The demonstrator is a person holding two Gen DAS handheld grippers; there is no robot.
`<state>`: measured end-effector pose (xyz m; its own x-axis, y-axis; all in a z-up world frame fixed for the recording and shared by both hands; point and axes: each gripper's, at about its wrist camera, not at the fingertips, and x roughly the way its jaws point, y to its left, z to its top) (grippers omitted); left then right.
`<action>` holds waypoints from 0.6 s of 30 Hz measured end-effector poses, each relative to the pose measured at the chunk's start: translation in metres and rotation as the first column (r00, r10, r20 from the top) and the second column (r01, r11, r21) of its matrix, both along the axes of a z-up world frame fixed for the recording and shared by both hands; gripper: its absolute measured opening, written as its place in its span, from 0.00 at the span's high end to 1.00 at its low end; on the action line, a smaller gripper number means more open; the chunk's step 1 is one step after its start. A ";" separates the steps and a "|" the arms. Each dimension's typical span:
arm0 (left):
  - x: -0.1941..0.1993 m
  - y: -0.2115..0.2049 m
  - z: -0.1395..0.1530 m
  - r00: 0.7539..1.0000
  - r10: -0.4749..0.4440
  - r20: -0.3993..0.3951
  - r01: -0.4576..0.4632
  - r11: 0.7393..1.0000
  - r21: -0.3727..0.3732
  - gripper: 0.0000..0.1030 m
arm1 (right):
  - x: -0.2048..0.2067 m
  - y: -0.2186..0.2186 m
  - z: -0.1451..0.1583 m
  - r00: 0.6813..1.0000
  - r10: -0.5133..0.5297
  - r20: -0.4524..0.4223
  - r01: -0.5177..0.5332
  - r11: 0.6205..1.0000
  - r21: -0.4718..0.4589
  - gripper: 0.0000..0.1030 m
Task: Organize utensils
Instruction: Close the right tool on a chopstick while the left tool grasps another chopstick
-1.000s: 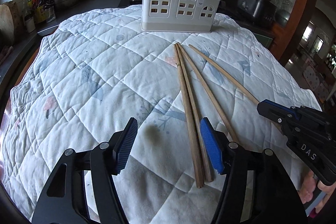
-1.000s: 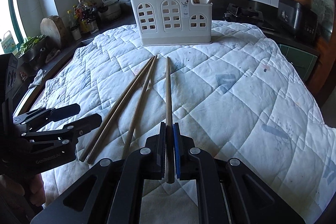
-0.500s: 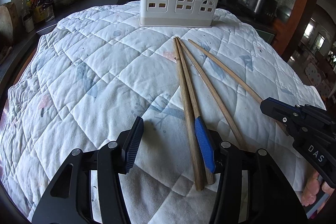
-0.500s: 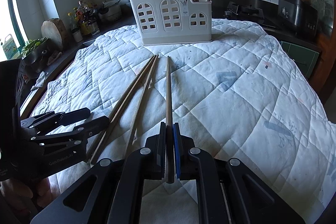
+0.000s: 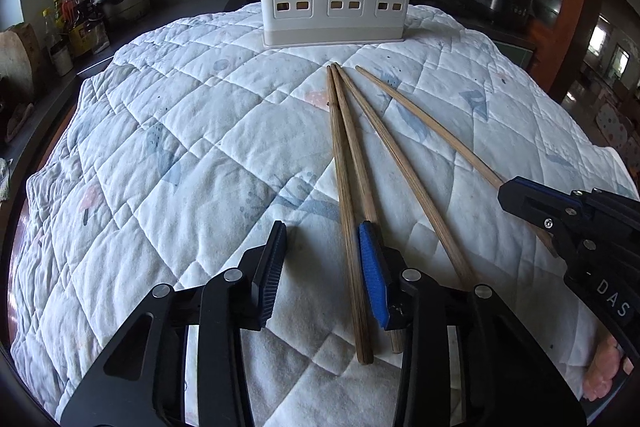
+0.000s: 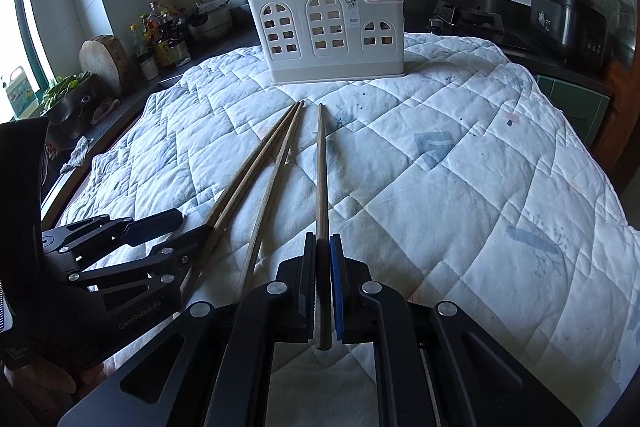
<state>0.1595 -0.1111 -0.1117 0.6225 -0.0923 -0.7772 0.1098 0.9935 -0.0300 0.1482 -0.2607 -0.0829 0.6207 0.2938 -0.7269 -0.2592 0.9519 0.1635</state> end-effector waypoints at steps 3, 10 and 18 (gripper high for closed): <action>0.002 0.008 0.001 1.000 0.017 -0.003 -0.017 1.000 -0.024 0.77 | 0.000 0.000 0.000 1.000 0.000 0.001 0.000 1.000 -0.001 0.93; 0.002 0.009 0.000 1.000 0.020 -0.006 -0.020 1.000 -0.012 0.81 | -0.002 0.001 0.000 1.000 -0.001 0.003 0.001 1.000 0.002 0.93; 0.002 0.017 0.001 1.000 0.011 -0.004 -0.011 0.997 -0.072 0.83 | -0.004 0.002 0.005 1.000 0.001 0.012 -0.001 1.000 0.000 0.93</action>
